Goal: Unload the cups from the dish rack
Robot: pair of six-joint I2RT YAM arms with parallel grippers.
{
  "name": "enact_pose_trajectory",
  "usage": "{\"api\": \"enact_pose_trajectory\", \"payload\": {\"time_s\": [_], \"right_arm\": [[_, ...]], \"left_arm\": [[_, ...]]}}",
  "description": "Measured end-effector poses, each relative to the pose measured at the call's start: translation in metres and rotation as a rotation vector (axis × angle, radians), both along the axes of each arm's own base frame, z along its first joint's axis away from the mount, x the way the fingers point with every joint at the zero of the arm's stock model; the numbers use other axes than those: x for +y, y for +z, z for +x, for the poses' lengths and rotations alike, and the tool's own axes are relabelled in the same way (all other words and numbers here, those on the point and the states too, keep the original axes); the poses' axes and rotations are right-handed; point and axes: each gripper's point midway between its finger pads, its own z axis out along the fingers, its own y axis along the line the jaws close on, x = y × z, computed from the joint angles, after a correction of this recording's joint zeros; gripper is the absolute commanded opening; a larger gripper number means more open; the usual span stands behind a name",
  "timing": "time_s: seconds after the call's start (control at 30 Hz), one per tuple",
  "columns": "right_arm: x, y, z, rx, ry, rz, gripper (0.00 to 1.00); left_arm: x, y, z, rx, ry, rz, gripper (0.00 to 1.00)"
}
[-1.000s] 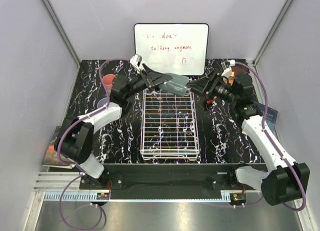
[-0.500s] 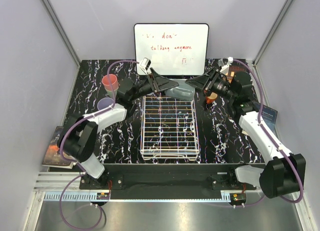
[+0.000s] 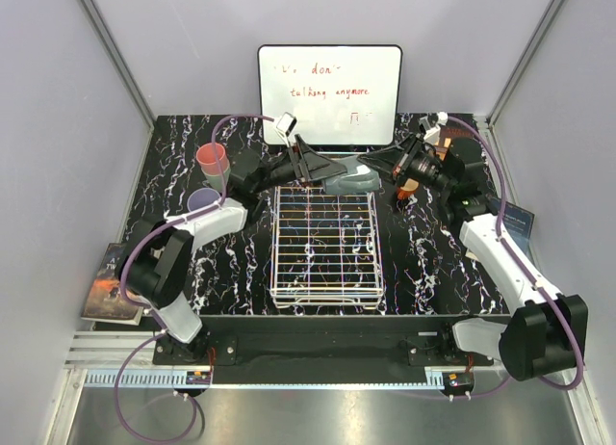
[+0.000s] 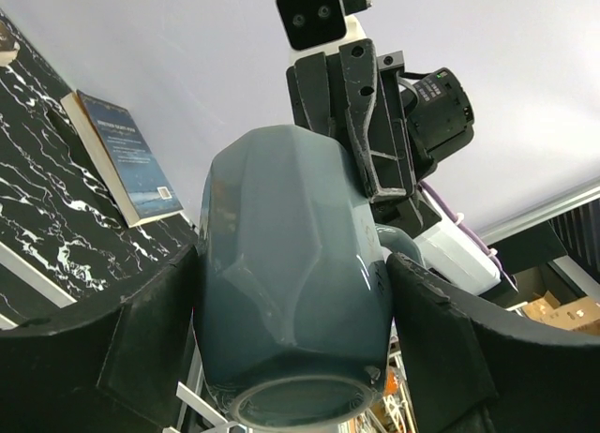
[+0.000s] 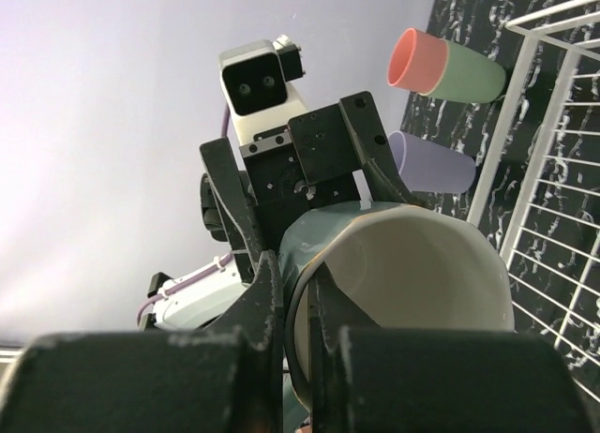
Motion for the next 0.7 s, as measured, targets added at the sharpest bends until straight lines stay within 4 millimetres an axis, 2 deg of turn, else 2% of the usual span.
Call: {"api": "enact_pose_trajectory", "payload": {"time_s": [0.3, 0.33, 0.37, 0.47, 0.5, 0.6, 0.7], "right_arm": [[-0.004, -0.006, -0.013, -0.018, -0.014, -0.074, 0.0], [-0.004, -0.006, -0.015, -0.029, -0.01, -0.083, 0.0], [-0.003, -0.007, -0.017, -0.045, -0.004, -0.093, 0.0], [0.003, -0.013, -0.029, -0.066, 0.04, -0.135, 0.0], [0.005, -0.017, -0.033, -0.062, 0.055, -0.148, 0.0], [0.007, -0.026, -0.041, -0.056, 0.078, -0.186, 0.0], [0.004, -0.03, -0.042, -0.058, 0.064, -0.212, 0.0]], "left_arm": [[-0.003, -0.008, -0.004, 0.014, -0.054, 0.048, 0.01], [-0.004, -0.008, -0.003, 0.022, -0.056, 0.055, 0.05], [-0.004, -0.009, -0.001, 0.04, -0.054, 0.063, 0.18], [-0.001, -0.007, 0.018, 0.084, 0.003, 0.075, 0.37], [0.002, -0.006, 0.026, 0.091, 0.027, 0.075, 0.52], [0.012, -0.007, 0.044, 0.112, 0.084, 0.078, 0.67], [0.018, -0.012, 0.053, 0.134, 0.114, 0.088, 0.69]]}}
